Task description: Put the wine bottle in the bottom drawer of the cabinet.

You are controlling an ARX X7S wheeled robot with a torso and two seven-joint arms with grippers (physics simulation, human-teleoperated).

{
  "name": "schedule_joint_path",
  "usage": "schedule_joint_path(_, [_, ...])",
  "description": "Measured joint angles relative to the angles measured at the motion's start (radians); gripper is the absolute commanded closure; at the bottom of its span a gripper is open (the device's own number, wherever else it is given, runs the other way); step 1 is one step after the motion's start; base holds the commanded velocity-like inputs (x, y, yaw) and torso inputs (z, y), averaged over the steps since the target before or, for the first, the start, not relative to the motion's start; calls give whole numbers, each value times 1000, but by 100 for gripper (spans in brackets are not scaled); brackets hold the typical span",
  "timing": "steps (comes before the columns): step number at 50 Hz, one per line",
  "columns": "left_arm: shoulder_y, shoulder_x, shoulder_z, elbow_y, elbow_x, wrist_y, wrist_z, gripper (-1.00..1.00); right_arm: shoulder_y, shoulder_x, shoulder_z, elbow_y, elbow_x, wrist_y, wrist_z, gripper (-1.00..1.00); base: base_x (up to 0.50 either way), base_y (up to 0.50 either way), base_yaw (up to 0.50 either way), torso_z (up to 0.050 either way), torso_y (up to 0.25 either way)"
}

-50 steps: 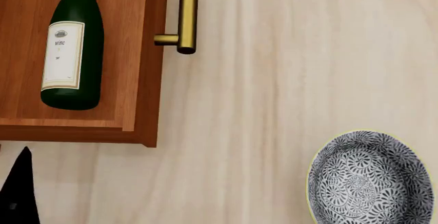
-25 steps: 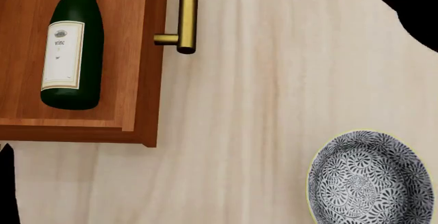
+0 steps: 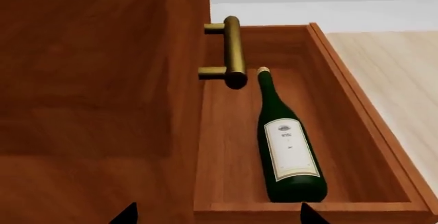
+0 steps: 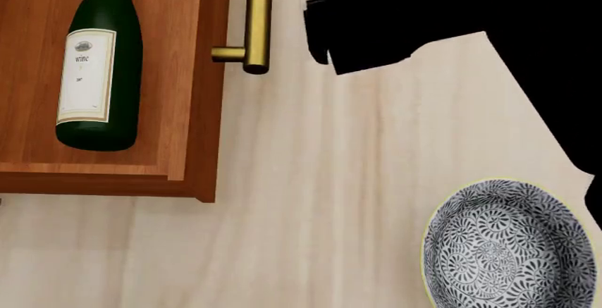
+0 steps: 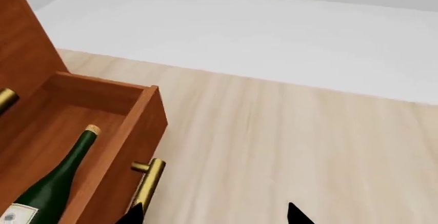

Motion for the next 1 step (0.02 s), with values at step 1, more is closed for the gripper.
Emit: schedule_joint_path(1, [-10, 0, 13, 0, 3, 4, -1, -100, -5, 8, 2, -13, 1, -6, 5, -100, 0, 0, 0, 0, 0])
